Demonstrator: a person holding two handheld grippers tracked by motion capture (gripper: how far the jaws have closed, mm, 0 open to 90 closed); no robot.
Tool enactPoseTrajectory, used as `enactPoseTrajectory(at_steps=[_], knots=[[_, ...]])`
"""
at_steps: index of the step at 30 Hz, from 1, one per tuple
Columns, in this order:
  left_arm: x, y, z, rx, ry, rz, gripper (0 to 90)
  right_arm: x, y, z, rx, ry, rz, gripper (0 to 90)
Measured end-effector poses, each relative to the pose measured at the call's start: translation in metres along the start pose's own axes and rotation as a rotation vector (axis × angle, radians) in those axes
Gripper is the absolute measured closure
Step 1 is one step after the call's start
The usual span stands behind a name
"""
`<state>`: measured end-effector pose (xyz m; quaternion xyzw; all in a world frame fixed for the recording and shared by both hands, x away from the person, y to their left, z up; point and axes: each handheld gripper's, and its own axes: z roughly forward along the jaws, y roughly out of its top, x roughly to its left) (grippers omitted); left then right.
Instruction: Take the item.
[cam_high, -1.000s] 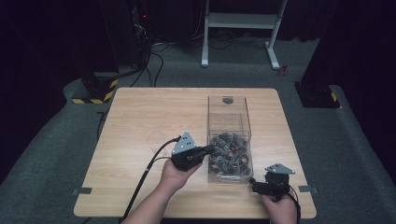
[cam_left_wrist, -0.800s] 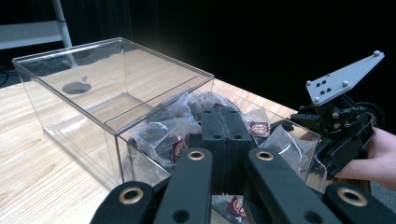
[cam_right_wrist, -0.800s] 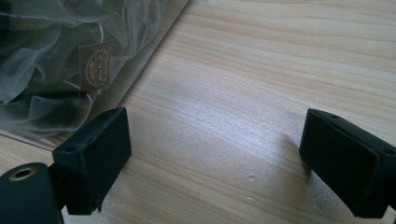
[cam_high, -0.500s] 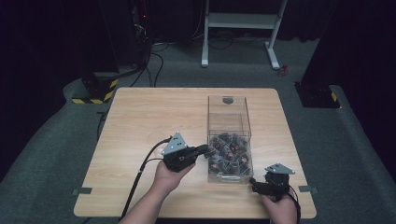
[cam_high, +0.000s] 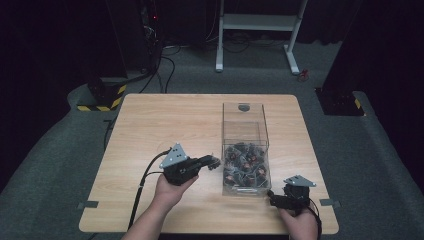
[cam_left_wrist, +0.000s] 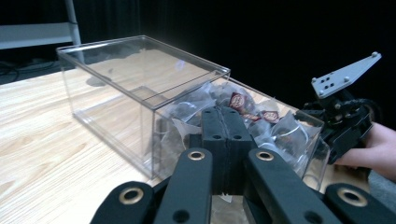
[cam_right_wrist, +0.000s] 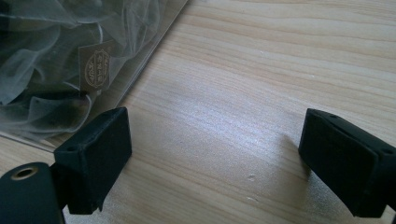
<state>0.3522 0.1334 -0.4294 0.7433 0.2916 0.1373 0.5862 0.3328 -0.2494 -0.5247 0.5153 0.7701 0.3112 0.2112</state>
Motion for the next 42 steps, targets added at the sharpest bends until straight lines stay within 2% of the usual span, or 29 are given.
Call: enactPoseTrajectory(at_steps=[7,15,28,42], knots=[[0.005,-0.006,-0.011,0.0,0.025,0.013,90.0,0.0,0.0,0.0,-0.001,-0.003,0.003,9.6],[0.011,-0.007,-0.021,-0.01,0.051,0.009,89.9,0.0,0.0,0.0,-0.002,-0.005,0.004,10.3],[0.03,-0.006,-0.041,-0.039,0.126,-0.006,90.0,0.001,0.0,0.0,-0.003,-0.006,0.005,10.7],[0.046,-0.005,-0.056,-0.066,0.184,-0.024,90.0,0.001,0.0,-0.001,-0.007,-0.009,0.005,11.5]])
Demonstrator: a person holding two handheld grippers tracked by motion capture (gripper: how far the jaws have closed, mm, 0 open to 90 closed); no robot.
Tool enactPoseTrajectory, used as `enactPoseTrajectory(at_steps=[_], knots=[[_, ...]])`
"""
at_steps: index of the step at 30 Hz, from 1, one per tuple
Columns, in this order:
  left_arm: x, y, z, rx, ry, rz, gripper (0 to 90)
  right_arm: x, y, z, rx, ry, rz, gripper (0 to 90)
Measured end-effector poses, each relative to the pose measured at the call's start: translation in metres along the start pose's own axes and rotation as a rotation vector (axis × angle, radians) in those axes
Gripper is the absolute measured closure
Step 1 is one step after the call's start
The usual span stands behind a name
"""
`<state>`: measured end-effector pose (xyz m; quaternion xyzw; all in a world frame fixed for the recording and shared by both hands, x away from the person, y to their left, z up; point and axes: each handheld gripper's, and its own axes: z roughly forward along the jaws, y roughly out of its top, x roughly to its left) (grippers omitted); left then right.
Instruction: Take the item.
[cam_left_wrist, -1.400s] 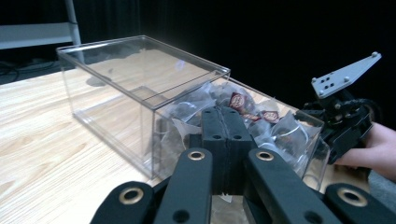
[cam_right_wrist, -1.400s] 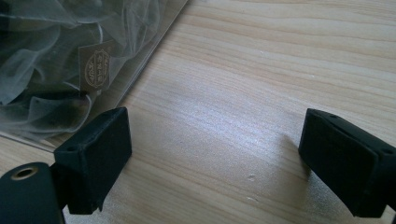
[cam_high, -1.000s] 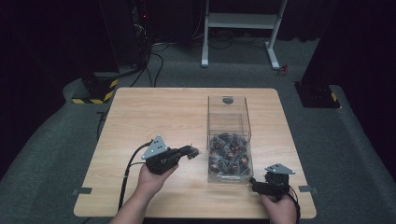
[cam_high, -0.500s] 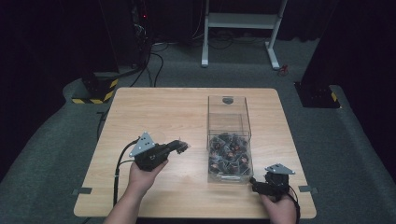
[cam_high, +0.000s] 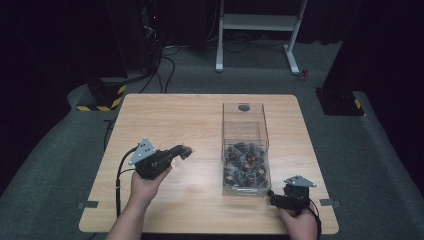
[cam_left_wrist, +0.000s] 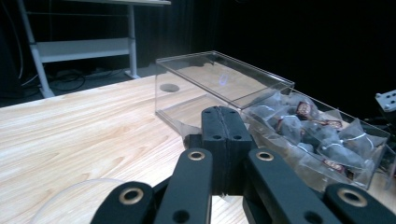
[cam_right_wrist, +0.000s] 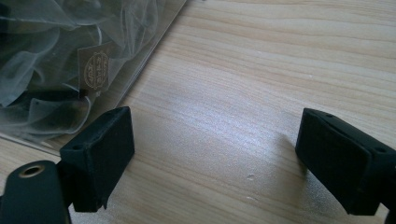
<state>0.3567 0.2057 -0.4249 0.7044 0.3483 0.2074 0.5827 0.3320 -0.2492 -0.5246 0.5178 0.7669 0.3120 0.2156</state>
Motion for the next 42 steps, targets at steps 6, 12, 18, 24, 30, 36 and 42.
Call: enactPoseTrajectory(at_steps=[6,12,18,24,30,36,42], knots=[[0.008,0.0,-0.005,-0.006,0.024,-0.009,90.0,0.0,0.0,0.0,-0.001,0.0,0.0,11.6],[0.017,-0.003,-0.009,-0.006,0.06,-0.019,90.0,0.0,0.0,0.0,-0.001,-0.001,0.0,11.7],[0.024,-0.006,-0.01,-0.006,0.086,-0.041,90.0,0.0,0.0,0.0,-0.001,-0.001,0.0,11.8],[0.033,-0.011,-0.012,-0.005,0.11,-0.047,90.0,0.0,0.0,0.0,-0.002,-0.001,0.001,12.2],[0.04,-0.015,-0.014,-0.004,0.138,-0.057,90.0,0.0,0.0,0.0,0.0,0.0,0.001,12.3],[0.044,-0.018,-0.013,0.005,0.157,-0.062,90.0,0.0,0.0,0.0,-0.001,0.0,0.0,12.3],[0.044,-0.02,-0.012,0.018,0.175,-0.051,90.0,0.0,0.0,0.0,-0.002,0.0,-0.003,12.5]])
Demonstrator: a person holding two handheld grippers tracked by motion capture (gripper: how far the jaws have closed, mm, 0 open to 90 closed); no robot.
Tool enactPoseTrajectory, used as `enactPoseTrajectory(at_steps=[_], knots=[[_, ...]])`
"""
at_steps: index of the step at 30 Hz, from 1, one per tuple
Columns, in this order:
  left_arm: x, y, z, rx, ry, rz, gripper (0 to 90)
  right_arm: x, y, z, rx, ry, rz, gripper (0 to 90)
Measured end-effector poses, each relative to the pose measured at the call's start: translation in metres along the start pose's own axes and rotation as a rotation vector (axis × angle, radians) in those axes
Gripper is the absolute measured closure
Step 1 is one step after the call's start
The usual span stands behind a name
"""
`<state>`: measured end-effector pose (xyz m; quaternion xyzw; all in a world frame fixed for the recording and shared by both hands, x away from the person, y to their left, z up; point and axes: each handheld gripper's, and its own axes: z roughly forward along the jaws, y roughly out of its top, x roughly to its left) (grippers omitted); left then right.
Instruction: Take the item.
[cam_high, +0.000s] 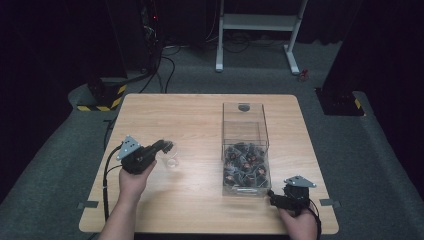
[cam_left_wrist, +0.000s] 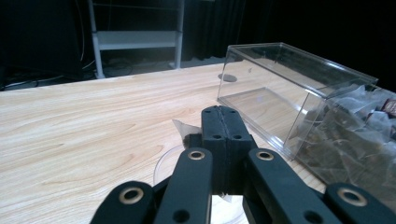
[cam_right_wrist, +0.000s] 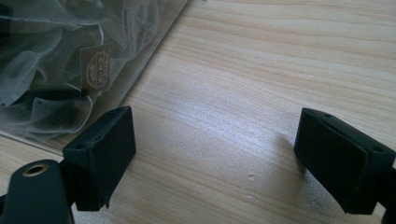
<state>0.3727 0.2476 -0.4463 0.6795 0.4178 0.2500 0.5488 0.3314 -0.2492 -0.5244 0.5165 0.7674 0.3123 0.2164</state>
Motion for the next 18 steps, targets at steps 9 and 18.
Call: enactPoseTrajectory(at_steps=[9,18], knots=[[0.0015,-0.0074,0.0043,0.038,0.013,0.001,89.9,0.0002,0.0,-0.0001,0.001,0.001,0.003,12.6],[0.0027,-0.0088,0.0062,0.045,0.014,-0.011,79.3,0.0001,0.0,-0.0001,-0.001,0.001,0.001,12.7]])
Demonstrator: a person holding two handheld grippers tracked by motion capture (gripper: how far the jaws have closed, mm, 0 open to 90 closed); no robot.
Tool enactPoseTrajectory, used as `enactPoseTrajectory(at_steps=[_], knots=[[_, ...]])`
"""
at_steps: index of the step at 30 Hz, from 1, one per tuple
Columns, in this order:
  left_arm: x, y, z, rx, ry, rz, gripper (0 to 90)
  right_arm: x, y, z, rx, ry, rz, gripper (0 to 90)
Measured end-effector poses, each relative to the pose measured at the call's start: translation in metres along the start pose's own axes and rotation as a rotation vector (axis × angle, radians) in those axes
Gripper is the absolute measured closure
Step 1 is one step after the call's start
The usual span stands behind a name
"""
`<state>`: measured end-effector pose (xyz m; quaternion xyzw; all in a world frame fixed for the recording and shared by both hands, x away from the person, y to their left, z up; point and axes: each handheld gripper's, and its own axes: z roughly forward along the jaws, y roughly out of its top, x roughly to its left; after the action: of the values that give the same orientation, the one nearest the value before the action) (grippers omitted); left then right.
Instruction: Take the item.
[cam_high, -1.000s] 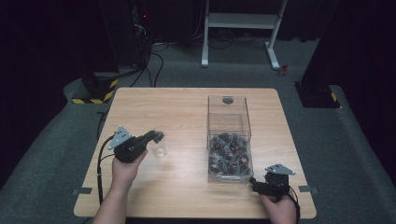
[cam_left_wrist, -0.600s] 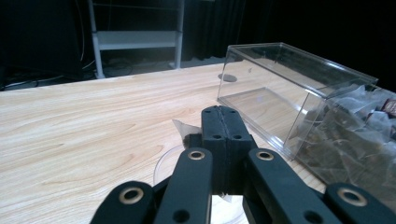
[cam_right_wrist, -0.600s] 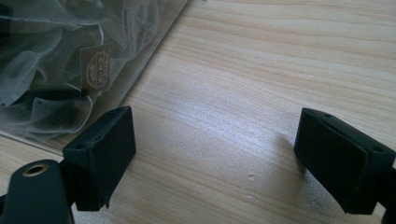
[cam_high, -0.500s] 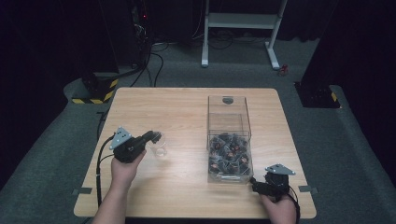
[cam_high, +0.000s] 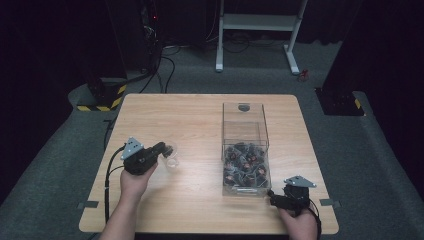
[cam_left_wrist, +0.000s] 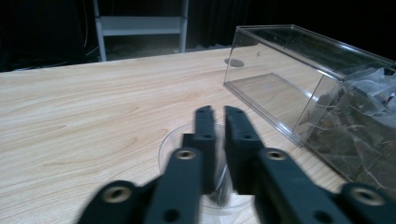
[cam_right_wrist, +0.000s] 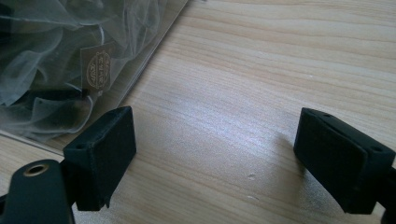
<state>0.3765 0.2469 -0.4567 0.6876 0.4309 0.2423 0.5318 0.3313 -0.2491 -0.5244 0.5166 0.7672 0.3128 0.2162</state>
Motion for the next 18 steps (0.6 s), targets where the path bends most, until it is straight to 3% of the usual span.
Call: enactPoseTrajectory(at_steps=[11,18], knots=[[-0.0022,0.0036,-0.003,-0.021,-0.025,-0.033,55.8,0.0,0.0,-0.0001,0.0,0.001,0.0,12.9],[-0.0065,0.0053,-0.0047,-0.023,-0.008,-0.031,45.7,0.0,0.0,0.0,0.0,0.001,0.0,12.9]])
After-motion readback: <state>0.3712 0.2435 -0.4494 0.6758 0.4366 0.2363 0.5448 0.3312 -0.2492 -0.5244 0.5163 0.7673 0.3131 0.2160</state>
